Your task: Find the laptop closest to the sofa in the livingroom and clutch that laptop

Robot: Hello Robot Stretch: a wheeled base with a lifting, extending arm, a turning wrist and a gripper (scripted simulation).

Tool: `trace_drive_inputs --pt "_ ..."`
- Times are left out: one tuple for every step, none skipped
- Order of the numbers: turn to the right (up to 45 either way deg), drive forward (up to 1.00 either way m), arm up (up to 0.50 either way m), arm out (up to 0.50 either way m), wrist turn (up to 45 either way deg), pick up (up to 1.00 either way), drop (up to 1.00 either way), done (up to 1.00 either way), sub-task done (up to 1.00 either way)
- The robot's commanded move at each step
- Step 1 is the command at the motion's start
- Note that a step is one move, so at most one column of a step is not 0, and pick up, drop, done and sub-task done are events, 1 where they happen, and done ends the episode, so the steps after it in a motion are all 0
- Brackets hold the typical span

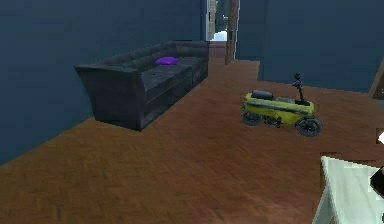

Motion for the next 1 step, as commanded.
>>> trace_drive_inputs --pt "0.0 0.00 0.00 0.00 0.0 0.00 0.00 1.00 0.00"
